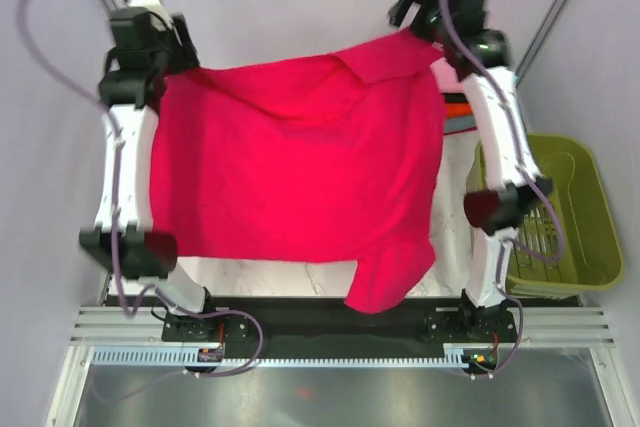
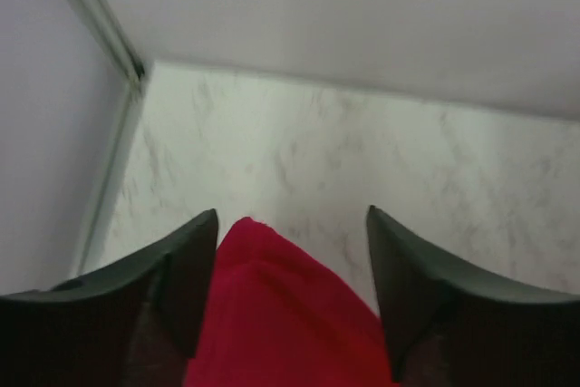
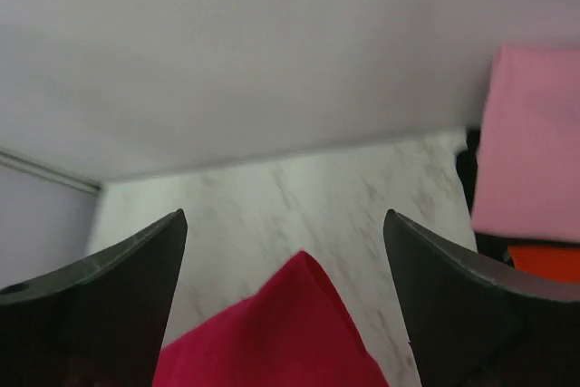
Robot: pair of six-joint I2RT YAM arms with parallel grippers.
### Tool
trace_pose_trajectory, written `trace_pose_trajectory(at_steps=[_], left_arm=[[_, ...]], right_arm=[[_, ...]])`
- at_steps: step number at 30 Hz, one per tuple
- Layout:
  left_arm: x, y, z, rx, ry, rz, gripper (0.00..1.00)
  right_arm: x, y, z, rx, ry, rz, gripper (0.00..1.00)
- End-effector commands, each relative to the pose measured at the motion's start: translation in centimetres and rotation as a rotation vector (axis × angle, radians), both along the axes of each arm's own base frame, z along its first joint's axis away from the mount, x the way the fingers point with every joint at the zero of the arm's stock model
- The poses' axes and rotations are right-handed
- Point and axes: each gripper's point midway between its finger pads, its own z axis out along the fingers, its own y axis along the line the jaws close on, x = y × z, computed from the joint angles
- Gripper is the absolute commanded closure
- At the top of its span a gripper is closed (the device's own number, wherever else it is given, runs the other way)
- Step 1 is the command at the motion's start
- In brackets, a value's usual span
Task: Fold and stack the t-shirts
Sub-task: Flatten the tshirt out
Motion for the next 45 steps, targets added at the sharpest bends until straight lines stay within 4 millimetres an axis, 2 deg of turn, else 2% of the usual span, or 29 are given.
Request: trace_pose_trajectory(at_steps=[1, 2, 3, 4, 5, 8, 11, 12, 14, 15, 16, 17, 18, 19, 20, 21, 24, 25, 26, 29, 30, 32, 33, 35, 36, 37, 39, 45], left_arm=[[-0.4, 1.8, -13.5, -0.052, 0.447, 0.028, 0.22], [-0.7, 2.1, -13.6, -0.05, 0.441, 0.046, 0.19], [-1.2, 2.5, -15.2, -0.044, 0.468, 0.068, 0.17], [-1.1, 3.3, -15.3, -0.026, 0.454, 0.107, 0.14], [-1.4, 3.7, -15.4, -0.026, 0.456, 0.126, 0.14], [-2.0, 3.9, -16.3, -0.041, 0.478, 0.145, 0.13], [-3.3, 3.4, -17.0, -0.07, 0.489, 0.14, 0.15], [-4.3, 3.2, -17.6, -0.078, 0.499, 0.142, 0.16], [-4.7, 2.6, -18.0, -0.107, 0.475, 0.13, 0.17], [-5.5, 2.2, -19.9, -0.12, 0.505, 0.12, 0.17], [-6.1, 1.4, -19.6, -0.151, 0.482, 0.093, 0.18], [-6.4, 1.1, -20.1, -0.165, 0.482, 0.085, 0.18], [-6.6, 0.4, -21.8, -0.182, 0.492, 0.055, 0.19], [-6.9, -0.6, -22.1, -0.205, 0.485, 0.022, 0.2], [-6.9, -1.1, -22.9, -0.215, 0.492, 0.006, 0.2], [-7.2, -1.9, -24.5, -0.222, 0.516, -0.012, 0.2], [-7.0, -2.4, -27.4, -0.241, 0.581, 0.005, 0.19], [-6.8, -1.8, -28.0, -0.236, 0.592, 0.048, 0.18], [-6.7, -1.4, -29.4, -0.228, 0.631, 0.076, 0.18], [-6.4, 0.5, -31.5, -0.211, 0.684, 0.171, 0.17], [-6.3, 1.3, -32.7, -0.226, 0.719, 0.2, 0.18], [-6.5, 2.0, -33.9, -0.242, 0.751, 0.239, 0.23], [-6.7, 2.5, -34.8, -0.244, 0.767, 0.258, 0.23], [-6.3, 2.6, -35.2, -0.243, 0.749, 0.256, 0.26], [-6.2, 2.7, -35.9, -0.245, 0.758, 0.25, 0.28], [-6.2, 2.7, -36.3, -0.247, 0.768, 0.235, 0.29], [-6.2, 3.2, -37.2, -0.26, 0.786, 0.241, 0.32], [-6.7, 2.8, -40.2, -0.294, 0.855, 0.229, 0.34]], right_arm=[[1.1, 0.9, -12.7, -0.084, 0.353, 0.041, 0.02], [-0.1, 0.6, -10.3, -0.068, 0.287, 0.042, 0.02], [-0.4, 0.5, -10.4, -0.059, 0.27, 0.039, 0.02], [-0.4, 0.3, -12.3, -0.067, 0.277, 0.03, 0.02], [-1.5, -0.1, -10.9, -0.065, 0.243, 0.027, 0.02], [-2.6, -0.5, -12.1, -0.09, 0.276, 0.033, 0.02], [-4.0, 0.0, -14.0, -0.092, 0.306, 0.075, 0.02], [-4.4, 0.2, -14.7, -0.085, 0.311, 0.084, 0.02], [-5.6, 0.3, -17.1, -0.077, 0.324, 0.087, 0.02], [-6.1, 0.3, -18.0, -0.073, 0.331, 0.089, 0.02], [-6.8, 0.4, -21.0, -0.079, 0.369, 0.092, 0.02], [-7.5, 0.4, -21.4, -0.066, 0.369, 0.09, 0.02], [-8.2, 1.0, -22.5, -0.05, 0.383, 0.12, 0.02], [-9.2, 1.2, -25.0, -0.048, 0.404, 0.134, 0.02], [-9.7, 1.5, -26.3, -0.044, 0.421, 0.147, 0.02], [-10.7, 1.5, -28.8, -0.048, 0.471, 0.155, 0.02], [-11.6, 1.9, -31.2, -0.055, 0.51, 0.17, 0.02], [-12.2, 2.0, -32.2, -0.058, 0.525, 0.18, 0.02], [-12.6, 2.0, -32.5, -0.057, 0.531, 0.185, 0.02], [-13.8, 2.1, -33.2, -0.058, 0.536, 0.2, 0.02], [-14.1, 2.2, -33.2, -0.061, 0.535, 0.205, 0.02], [-15.1, 1.9, -33.4, -0.065, 0.534, 0.207, 0.02], [-15.7, 1.6, -34.2, -0.07, 0.55, 0.203, 0.02], [-16.4, 1.2, -33.7, -0.069, 0.526, 0.194, 0.02], [-17.0, 0.9, -34.5, -0.076, 0.538, 0.191, 0.02], [-17.2, 0.7, -34.2, -0.073, 0.522, 0.185, 0.02], [-18.1, 0.6, -35.2, -0.073, 0.538, 0.198, 0.02], [-19.7, 0.4, -36.5, -0.059, 0.537, 0.209, 0.02]])
